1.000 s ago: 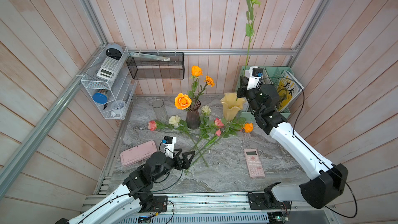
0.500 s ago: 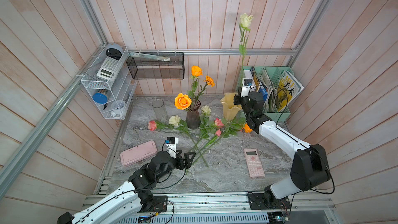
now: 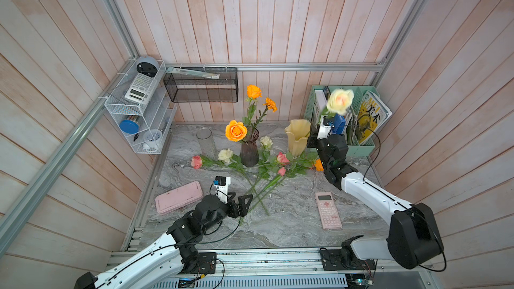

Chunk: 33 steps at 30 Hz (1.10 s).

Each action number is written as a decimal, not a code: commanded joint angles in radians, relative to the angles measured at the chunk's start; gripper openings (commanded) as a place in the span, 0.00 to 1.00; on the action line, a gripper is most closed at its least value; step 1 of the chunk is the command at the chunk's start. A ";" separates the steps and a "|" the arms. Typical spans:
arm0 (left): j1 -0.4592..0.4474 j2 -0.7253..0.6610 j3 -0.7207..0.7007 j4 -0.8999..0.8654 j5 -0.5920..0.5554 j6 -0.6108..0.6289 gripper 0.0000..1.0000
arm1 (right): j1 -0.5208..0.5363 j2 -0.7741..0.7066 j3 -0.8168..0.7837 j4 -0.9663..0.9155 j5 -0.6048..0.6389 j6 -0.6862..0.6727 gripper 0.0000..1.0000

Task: Arrange the flowers in different vases according to their colors
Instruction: Insert the flower into the vase, then pick up the flower at the center of the board.

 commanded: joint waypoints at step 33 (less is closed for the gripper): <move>0.058 1.017 0.919 -0.464 -0.037 0.721 0.98 | 0.043 -0.368 -0.114 -0.739 -0.260 0.342 0.51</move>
